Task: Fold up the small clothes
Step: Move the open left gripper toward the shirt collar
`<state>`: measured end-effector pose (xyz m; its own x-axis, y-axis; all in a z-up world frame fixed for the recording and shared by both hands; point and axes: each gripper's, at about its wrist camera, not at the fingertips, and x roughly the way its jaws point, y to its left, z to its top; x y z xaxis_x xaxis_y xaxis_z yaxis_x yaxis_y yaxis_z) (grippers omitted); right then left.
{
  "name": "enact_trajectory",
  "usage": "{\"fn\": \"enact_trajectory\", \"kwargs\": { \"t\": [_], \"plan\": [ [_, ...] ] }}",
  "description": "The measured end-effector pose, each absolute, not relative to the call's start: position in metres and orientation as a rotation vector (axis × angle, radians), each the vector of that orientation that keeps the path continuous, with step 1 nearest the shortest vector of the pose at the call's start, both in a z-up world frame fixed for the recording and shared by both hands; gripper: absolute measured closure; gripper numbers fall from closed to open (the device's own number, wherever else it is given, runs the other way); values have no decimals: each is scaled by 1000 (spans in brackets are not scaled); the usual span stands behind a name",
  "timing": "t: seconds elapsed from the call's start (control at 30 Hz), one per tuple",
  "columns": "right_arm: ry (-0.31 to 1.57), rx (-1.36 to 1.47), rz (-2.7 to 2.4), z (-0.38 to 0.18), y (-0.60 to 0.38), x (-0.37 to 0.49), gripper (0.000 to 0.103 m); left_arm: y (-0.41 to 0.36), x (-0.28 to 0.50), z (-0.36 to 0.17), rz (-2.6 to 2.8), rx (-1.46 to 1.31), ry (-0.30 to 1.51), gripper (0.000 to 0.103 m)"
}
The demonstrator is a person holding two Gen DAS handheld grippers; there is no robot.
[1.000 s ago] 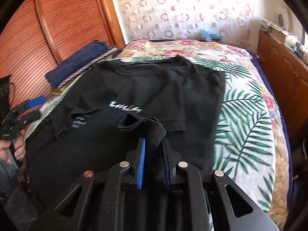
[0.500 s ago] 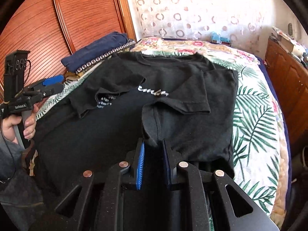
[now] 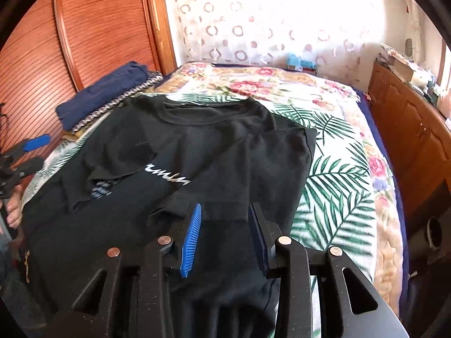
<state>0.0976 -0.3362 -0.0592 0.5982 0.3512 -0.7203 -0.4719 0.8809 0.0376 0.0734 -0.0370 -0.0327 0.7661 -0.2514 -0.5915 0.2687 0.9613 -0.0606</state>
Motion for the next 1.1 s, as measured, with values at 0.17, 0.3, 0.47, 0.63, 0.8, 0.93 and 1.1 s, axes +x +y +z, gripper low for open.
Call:
{"fn": "enact_trajectory", "kwargs": {
  "t": [0.17, 0.3, 0.47, 0.63, 0.8, 0.93, 1.1],
  "plan": [
    [849, -184, 468, -76, -322, 125, 67, -31, 86, -37, -266, 52, 647, 9],
    [867, -188, 472, -81, -320, 133, 67, -23, 100, -42, -255, 33, 672, 9],
    [846, -245, 535, -73, -303, 132, 95, -12, 120, -48, -238, 34, 696, 9],
    [818, -229, 622, -58, -278, 147, 98, -2, 136, -47, -228, 25, 710, 9],
    [826, -196, 689, -56, -253, 174, 98, 8, 151, -45, -218, 26, 729, 9],
    [809, -152, 703, -54, -245, 192, 89, 10, 165, -42, -219, 29, 748, 9],
    [779, -148, 624, -50, -263, 200, 63, 9, 180, -36, -233, 54, 747, 9]
  ]
}}
